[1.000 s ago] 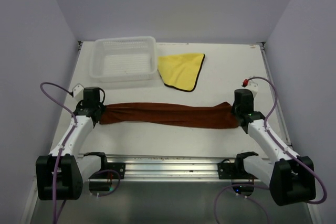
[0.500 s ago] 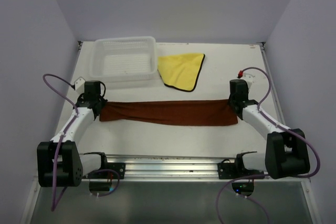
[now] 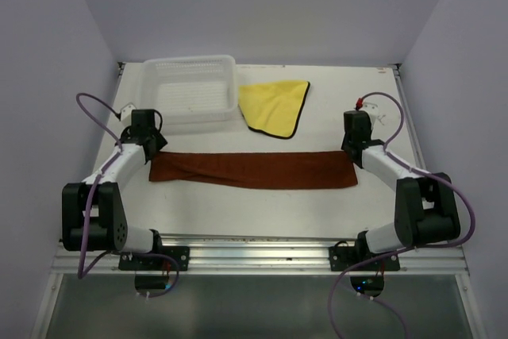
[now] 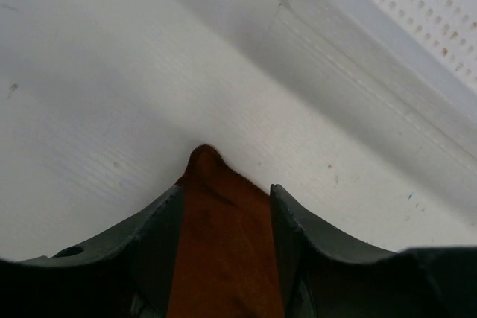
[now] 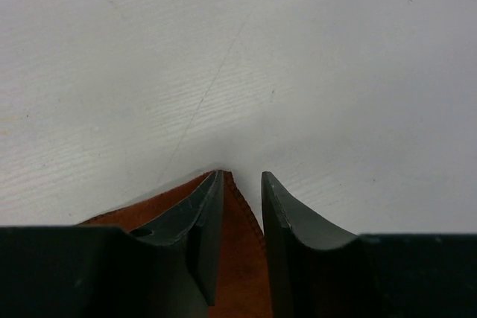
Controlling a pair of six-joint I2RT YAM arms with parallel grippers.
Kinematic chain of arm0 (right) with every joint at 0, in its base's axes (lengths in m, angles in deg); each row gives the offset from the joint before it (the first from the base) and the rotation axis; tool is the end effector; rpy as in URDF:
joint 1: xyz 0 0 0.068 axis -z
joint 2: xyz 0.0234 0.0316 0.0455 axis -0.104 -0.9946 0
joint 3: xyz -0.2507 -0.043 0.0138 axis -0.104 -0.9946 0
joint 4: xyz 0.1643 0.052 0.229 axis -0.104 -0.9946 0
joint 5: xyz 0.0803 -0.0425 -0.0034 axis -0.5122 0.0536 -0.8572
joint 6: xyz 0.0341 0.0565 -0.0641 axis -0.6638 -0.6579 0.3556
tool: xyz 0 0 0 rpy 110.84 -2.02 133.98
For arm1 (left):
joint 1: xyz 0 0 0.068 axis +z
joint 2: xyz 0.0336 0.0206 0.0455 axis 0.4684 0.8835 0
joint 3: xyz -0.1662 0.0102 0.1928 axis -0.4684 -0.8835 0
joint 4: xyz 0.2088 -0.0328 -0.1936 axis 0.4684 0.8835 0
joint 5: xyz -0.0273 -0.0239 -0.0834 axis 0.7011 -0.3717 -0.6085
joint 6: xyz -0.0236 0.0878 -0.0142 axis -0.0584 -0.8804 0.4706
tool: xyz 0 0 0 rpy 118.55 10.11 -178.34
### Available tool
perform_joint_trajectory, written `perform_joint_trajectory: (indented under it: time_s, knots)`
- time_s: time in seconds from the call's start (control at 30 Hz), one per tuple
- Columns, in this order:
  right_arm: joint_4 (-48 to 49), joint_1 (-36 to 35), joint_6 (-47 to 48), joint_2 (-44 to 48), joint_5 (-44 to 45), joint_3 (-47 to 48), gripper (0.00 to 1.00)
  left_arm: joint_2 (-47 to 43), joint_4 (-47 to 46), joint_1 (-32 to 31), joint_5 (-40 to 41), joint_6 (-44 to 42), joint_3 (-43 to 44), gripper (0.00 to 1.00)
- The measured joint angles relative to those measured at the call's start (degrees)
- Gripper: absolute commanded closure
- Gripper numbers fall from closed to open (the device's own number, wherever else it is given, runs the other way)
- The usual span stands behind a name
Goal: Roll the towels
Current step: Fold the towel
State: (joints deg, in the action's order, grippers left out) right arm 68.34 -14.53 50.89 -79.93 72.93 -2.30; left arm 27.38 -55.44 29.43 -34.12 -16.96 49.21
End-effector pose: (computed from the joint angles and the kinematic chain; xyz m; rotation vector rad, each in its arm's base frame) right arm 0.3454 0.0145 0.1271 0.4030 2.2361 -0.3063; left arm 0.3279 0.0362 0.1323 -0.9456 2.1884 0.1180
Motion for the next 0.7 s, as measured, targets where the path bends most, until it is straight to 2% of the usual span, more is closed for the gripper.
perform_joint_trajectory:
  time_s: [0.1, 0.2, 0.43, 0.7]
  knots:
    - [0.0, 0.0, 0.0, 0.1, 0.0, 0.2, 0.68, 1.9, 0.0, 0.0, -0.8, -1.2, 3.1, 0.27]
    - [-0.9, 0.2, 0.0, 0.9, -0.2, 0.2, 0.67, 1.7, 0.2, 0.0, -0.6, -1.9, 4.9, 0.22]
    - [-4.3, 5.9, -2.5, 5.6, -5.2, -1.6, 0.64, -2.3, 3.4, 0.0, -0.2, -3.7, 7.0, 0.18]
    - [-10.4, 10.9, -4.3, 4.6, -14.8, -3.3, 0.62, -5.9, 7.7, 0.0, -3.4, -6.8, 7.6, 0.18]
